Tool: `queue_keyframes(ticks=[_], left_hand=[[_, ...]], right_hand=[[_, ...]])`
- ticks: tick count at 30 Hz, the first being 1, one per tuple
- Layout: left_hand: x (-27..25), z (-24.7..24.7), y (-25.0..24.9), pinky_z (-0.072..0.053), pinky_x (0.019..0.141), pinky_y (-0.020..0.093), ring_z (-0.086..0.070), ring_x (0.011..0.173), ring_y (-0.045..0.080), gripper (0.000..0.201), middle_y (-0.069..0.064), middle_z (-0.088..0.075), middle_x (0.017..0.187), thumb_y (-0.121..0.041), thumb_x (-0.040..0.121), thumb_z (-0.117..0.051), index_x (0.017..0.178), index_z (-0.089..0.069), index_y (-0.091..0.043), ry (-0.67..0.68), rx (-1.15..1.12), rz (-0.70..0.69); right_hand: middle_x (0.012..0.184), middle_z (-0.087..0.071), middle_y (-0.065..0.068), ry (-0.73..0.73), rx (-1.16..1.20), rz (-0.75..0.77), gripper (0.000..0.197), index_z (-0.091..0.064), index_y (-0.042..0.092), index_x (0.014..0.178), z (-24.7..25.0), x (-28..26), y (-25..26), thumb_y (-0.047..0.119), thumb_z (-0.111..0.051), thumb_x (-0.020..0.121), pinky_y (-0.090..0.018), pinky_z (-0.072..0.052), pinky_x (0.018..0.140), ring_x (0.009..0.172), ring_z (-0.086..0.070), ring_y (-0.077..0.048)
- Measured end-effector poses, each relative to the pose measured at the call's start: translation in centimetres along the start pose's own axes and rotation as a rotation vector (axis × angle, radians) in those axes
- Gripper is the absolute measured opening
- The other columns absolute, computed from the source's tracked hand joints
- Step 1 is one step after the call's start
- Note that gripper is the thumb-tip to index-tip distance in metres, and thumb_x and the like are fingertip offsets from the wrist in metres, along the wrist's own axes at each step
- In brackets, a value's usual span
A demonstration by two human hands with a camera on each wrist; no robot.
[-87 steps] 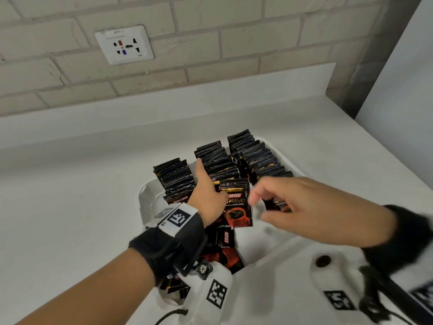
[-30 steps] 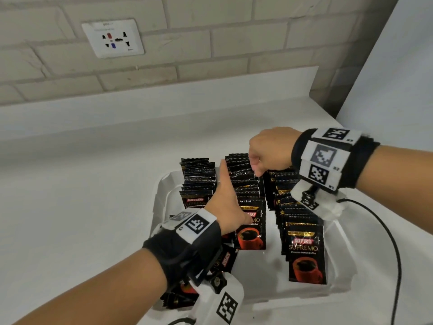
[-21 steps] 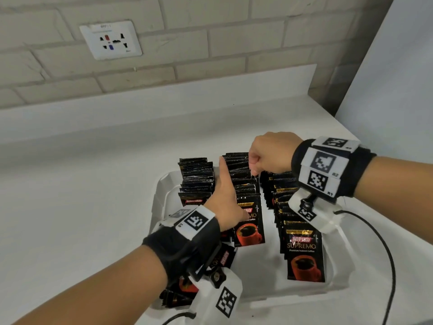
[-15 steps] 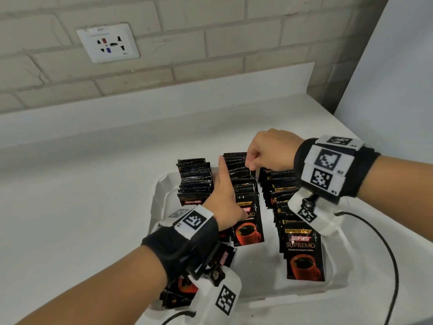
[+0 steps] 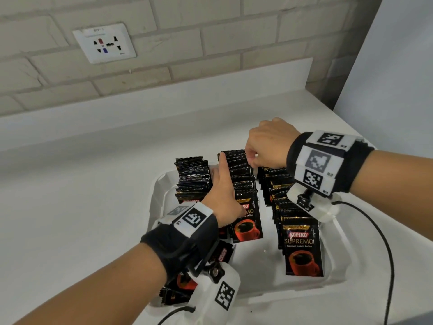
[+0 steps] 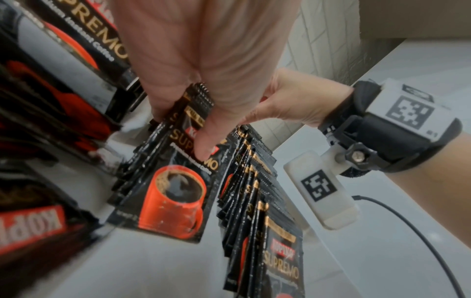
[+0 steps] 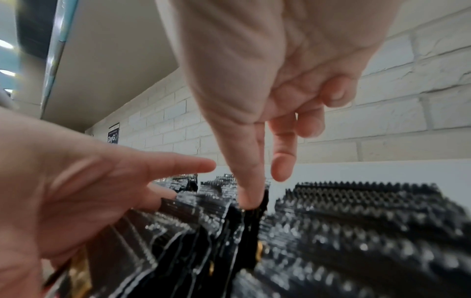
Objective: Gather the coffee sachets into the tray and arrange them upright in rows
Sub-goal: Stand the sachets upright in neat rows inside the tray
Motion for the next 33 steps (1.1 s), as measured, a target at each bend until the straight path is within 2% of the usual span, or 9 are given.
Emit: queue_keyframes(ticks=[3,7,10,14,17,22,27,30,33], left_hand=[[-0.7,0.7,-1.0,-0.041,0.103,0.038,-0.041,0.131,0.024,0.130,0.014,-0.007,0.156,-0.003,0.070,-0.074,0.136,0.033,-0.038,0.059,0.047,-0.004],[-2.9,2.4,-3.1,-0.044,0.094,0.025,-0.053,0.116,0.020,0.118,0.008,-0.028,0.150,-0.017,0.072,-0.076,0.146,0.015,-0.031,0.152,0.098,-0.028],[-5.1,5.0,-4.6,-0.039,0.105,0.029,-0.047,0.123,0.011,0.103,-0.003,-0.042,0.143,-0.030,0.067,-0.076,0.148,-0.012,-0.028,0.138,0.041,-0.089],[-9.1,9.3,-5.7,-0.041,0.096,0.010,-0.053,0.110,-0.010,0.050,-0.024,-0.058,0.121,-0.036,0.073,-0.072,0.118,-0.052,-0.041,0.077,-0.003,-0.179],[-11.9,11.3,-4.4,-0.049,0.084,0.011,-0.064,0.091,-0.006,0.030,-0.021,-0.070,0.096,-0.050,0.065,-0.074,0.092,-0.068,-0.038,0.032,0.027,-0.189],[-13.4,10.2,0.8,-0.047,0.080,0.014,-0.062,0.086,-0.008,0.012,-0.022,-0.069,0.095,-0.027,0.078,-0.069,0.079,-0.068,-0.039,0.061,0.247,-0.052],[-11.8,7.5,2.7,-0.012,0.092,-0.009,-0.028,0.118,-0.017,0.053,-0.023,-0.030,0.140,-0.033,0.087,-0.060,0.134,-0.037,-0.037,0.225,0.607,-0.168],[-10.7,6.6,2.5,-0.007,0.102,0.003,-0.012,0.135,-0.003,0.070,-0.018,-0.013,0.151,-0.038,0.090,-0.054,0.146,-0.014,-0.030,0.319,0.733,-0.160],[-9.6,6.2,2.1,-0.016,0.112,0.018,-0.015,0.136,0.004,0.073,-0.013,-0.016,0.151,-0.042,0.090,-0.052,0.148,-0.009,-0.027,0.383,0.809,-0.156]], right_hand=[[0.072,-0.044,0.016,-0.036,0.044,-0.022,0.016,-0.068,0.029,0.095,0.8,-0.8,-0.1,0.037,-0.056,0.088,-0.031,-0.026,0.082,0.087,-0.042,-0.012],[0.087,-0.052,0.013,-0.084,0.126,-0.034,0.020,-0.063,0.033,0.103,2.2,-3.1,-0.1,0.044,-0.052,0.089,-0.034,-0.026,0.089,0.092,-0.046,-0.013],[0.092,-0.057,0.016,-0.065,0.183,-0.001,0.022,-0.061,0.038,0.103,2.7,-5.1,0.4,0.048,-0.050,0.087,-0.031,-0.021,0.084,0.090,-0.048,-0.008],[0.093,-0.058,0.022,0.009,0.207,0.057,0.034,-0.058,0.043,0.105,3.0,-7.7,1.2,0.058,-0.040,0.080,-0.027,-0.020,0.083,0.083,-0.048,0.002],[0.092,-0.054,0.027,0.030,0.266,0.116,0.043,-0.055,0.047,0.104,2.7,-10.0,1.6,0.063,-0.031,0.072,-0.022,-0.021,0.082,0.080,-0.046,0.013],[0.084,-0.055,0.031,0.107,0.458,0.203,0.043,-0.052,0.046,0.102,0.2,-14.7,4.1,0.073,-0.026,0.079,-0.013,-0.038,0.068,0.083,-0.045,0.019],[0.095,-0.051,0.037,0.059,0.570,0.173,0.033,-0.049,0.050,0.105,-2.8,-17.9,5.5,0.066,-0.026,0.089,-0.006,-0.040,0.077,0.087,-0.049,0.019],[0.100,-0.048,0.035,0.011,0.646,0.132,0.033,-0.048,0.049,0.106,-3.8,-18.8,6.2,0.067,-0.027,0.089,-0.003,-0.038,0.076,0.091,-0.048,0.016],[0.101,-0.040,0.037,-0.014,0.574,0.106,0.036,-0.044,0.047,0.106,-5.5,-19.3,6.1,0.065,-0.017,0.091,-0.002,-0.038,0.074,0.090,-0.046,0.015]])
Point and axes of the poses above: each hand's wrist, its own x-axis towards the middle knuckle, its own z-axis out of the back of the hand, y = z × x, the point moved 1 cm from there along x, towards the middle knuckle
